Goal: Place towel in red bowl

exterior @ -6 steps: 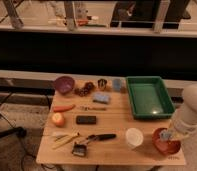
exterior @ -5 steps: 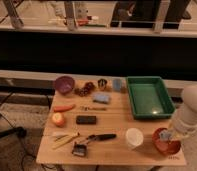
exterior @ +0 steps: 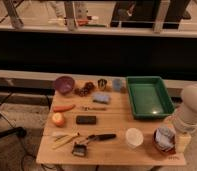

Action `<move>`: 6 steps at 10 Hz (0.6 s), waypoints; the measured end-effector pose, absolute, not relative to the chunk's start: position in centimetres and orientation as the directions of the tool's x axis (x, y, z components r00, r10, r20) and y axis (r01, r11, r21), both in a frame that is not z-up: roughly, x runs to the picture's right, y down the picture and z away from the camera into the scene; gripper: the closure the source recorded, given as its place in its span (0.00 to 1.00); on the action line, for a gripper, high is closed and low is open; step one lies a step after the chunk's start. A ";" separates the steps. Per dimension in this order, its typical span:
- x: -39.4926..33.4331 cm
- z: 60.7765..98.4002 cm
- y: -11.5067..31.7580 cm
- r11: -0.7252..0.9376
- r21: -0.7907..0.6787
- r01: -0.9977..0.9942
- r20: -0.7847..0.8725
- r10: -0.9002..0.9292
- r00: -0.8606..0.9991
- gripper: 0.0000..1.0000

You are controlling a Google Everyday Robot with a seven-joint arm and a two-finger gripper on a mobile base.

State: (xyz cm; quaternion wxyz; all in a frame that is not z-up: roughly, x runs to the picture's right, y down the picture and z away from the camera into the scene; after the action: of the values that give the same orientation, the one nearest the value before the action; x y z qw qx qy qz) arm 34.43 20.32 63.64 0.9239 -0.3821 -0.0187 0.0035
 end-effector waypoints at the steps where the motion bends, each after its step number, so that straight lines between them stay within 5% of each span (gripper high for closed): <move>1: 34.6 63.6 20.3 0.704 -0.710 0.004 0.039 0.035 0.999 0.20; 6: 34.4 65.1 23.0 0.669 -0.743 0.011 0.042 0.030 0.999 0.20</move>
State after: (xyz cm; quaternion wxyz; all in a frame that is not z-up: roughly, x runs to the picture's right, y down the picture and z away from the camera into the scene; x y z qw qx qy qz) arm 34.40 23.00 65.13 0.9132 -0.4067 -0.0253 0.0051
